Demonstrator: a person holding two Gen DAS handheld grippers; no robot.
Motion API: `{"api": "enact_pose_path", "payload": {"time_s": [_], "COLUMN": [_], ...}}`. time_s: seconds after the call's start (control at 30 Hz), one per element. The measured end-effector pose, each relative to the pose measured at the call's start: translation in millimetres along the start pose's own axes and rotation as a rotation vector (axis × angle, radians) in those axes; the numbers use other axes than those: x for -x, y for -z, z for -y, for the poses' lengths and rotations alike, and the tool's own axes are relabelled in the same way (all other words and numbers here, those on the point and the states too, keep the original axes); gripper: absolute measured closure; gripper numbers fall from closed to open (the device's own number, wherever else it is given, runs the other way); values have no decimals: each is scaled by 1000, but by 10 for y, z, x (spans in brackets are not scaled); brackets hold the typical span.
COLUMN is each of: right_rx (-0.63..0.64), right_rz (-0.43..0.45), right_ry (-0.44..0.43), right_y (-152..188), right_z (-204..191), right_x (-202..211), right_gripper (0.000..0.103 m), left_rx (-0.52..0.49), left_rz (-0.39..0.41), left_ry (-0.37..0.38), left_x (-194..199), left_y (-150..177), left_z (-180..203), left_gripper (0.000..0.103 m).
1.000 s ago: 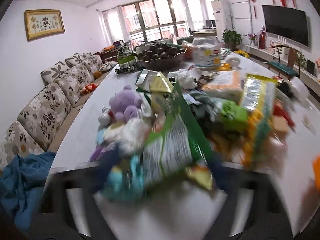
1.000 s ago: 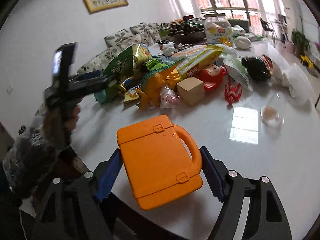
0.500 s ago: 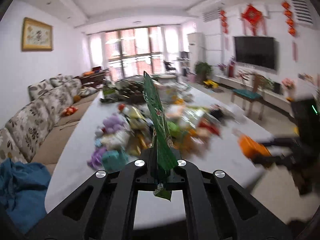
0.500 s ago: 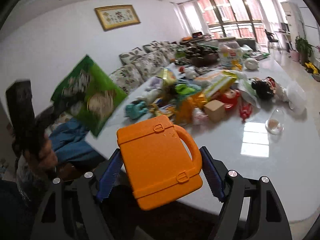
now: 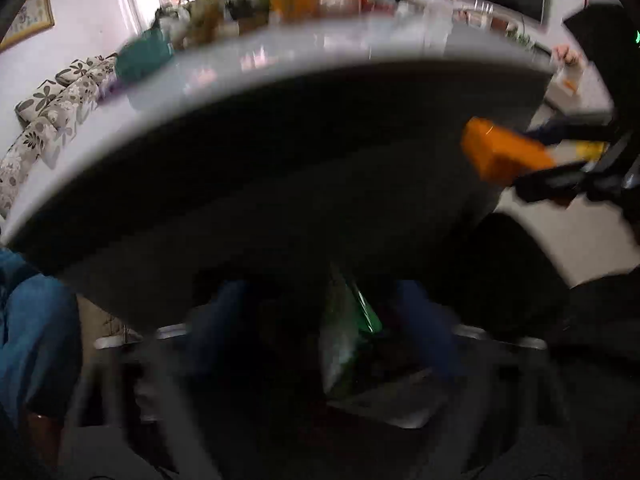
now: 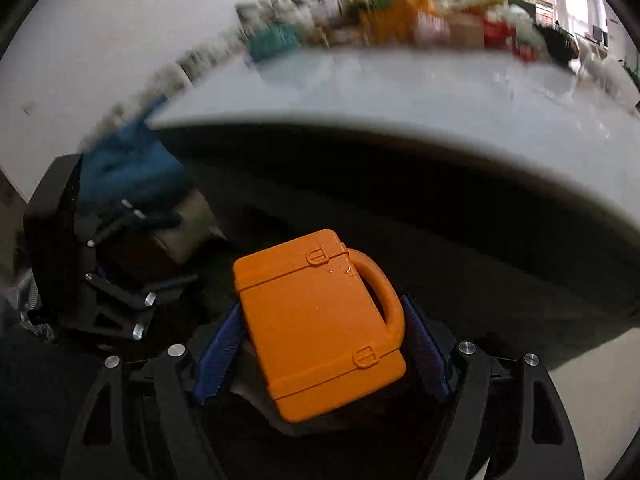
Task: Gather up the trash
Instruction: 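Lower both tools into the bin and open both, then grasp the tan cardboard block with the right tool while the left tool grasps the green dinosaur toy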
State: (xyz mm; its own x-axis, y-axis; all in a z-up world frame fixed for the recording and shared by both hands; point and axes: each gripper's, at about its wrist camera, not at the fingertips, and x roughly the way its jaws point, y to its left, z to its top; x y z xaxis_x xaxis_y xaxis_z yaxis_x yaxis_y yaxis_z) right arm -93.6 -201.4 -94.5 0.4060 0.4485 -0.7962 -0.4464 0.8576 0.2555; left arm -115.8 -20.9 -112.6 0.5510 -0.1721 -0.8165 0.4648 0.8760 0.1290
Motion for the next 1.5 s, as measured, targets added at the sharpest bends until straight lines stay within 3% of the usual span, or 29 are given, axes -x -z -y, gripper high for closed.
{"api": "enact_pose_path", "payload": {"time_s": [0.07,0.2,0.27,0.33,0.43,0.53,0.63,0.73,0.83,0.87,1.03,1.1,1.2,1.4,1.5], "right_rx": [-11,4,-26,-59,-39,5,65,86,91,77,16,32,2,-88,-152], "right_rz": [53,233,272,251,237,280,299,262,189,163,107,66,61,213,238], "right_ry": [-30,-22,-42,-108,-116,-14,170,239,252,242,198,199,173,92,69], "right_y": [-65,-464,-741,-877,-833,-932,-1290,-1675,-2034,-2125,-2478,-2531,-2441,-1841,-1505], "right_z": [27,149,313,408,340,293,406,599,827,915,1256,1276,1255,1224,1257], "right_x": [138,597,709,716,738,806,707,440,101,9,-293,-397,-308,398,619], "right_gripper": [26,16,16,17,17,17,17,18,38,50,50,68,69,69,68], "left_rx": [-31,-12,4,26,64,87,105,148,194,204,250,254,255,189,160], "left_rz": [-38,51,100,131,158,183,217,273,302,305,291,276,273,307,299], "left_ry": [-53,-5,7,3,19,51,70,82,69,65,72,75,68,65,-16], "left_x": [-135,92,210,253,337,469,541,605,621,620,565,502,453,241,-27], "left_y": [46,-155,-288,-415,-462,-503,-681,-903,-1054,-1083,-1138,-1174,-1297,-1934,-2304], "left_z": [13,-71,-121,-190,-285,-338,-393,-432,-486,-501,-569,-559,-528,-333,-184], "left_gripper": [18,18,17,16,16,16,16,15,15,15,15,15,15,15,15]}}
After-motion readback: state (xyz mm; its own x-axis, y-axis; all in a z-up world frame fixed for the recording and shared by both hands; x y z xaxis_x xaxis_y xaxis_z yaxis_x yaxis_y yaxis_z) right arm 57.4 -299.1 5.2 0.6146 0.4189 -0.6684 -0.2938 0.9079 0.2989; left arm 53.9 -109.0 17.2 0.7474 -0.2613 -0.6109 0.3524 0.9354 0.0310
